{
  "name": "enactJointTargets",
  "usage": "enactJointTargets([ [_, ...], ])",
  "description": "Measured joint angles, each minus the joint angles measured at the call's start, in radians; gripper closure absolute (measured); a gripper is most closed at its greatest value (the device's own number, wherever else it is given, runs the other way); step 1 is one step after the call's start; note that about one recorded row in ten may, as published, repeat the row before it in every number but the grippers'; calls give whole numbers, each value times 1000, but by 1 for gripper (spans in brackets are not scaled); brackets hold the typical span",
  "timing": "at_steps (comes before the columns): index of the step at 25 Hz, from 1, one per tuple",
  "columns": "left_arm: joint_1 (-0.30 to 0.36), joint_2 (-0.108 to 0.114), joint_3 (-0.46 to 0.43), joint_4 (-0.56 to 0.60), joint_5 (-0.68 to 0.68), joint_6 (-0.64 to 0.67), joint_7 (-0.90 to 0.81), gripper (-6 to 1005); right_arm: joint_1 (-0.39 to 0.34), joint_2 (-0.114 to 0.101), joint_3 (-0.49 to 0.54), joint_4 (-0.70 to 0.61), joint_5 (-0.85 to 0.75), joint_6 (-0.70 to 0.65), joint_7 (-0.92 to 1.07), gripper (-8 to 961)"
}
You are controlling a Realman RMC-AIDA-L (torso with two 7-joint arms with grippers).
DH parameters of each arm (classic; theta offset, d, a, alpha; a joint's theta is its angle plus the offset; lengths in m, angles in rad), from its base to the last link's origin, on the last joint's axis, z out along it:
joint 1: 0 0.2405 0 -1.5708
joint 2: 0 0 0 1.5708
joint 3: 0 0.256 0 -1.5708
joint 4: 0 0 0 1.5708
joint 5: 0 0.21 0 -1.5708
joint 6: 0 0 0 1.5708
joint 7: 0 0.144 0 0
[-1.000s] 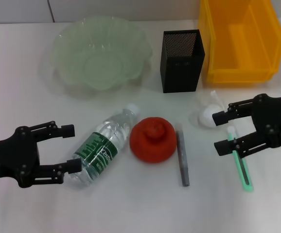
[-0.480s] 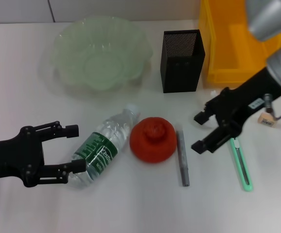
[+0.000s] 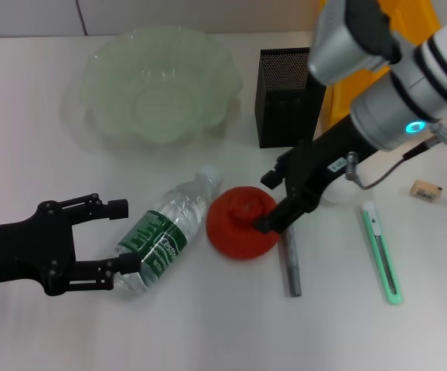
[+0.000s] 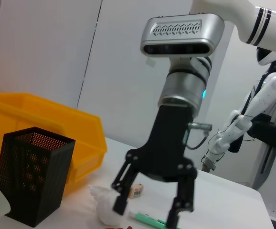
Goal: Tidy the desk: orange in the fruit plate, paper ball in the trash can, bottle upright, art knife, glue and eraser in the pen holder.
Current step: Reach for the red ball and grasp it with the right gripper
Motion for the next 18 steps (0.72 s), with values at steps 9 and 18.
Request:
enactJointTargets([
  [9,-8,-8,1,-1,0,-1,0,154,11,4,-184,64,68,175,4,137],
  [18,-7,-12,6,-1,0,-20,0,155,11,4,-295,90,101,271,6,348],
])
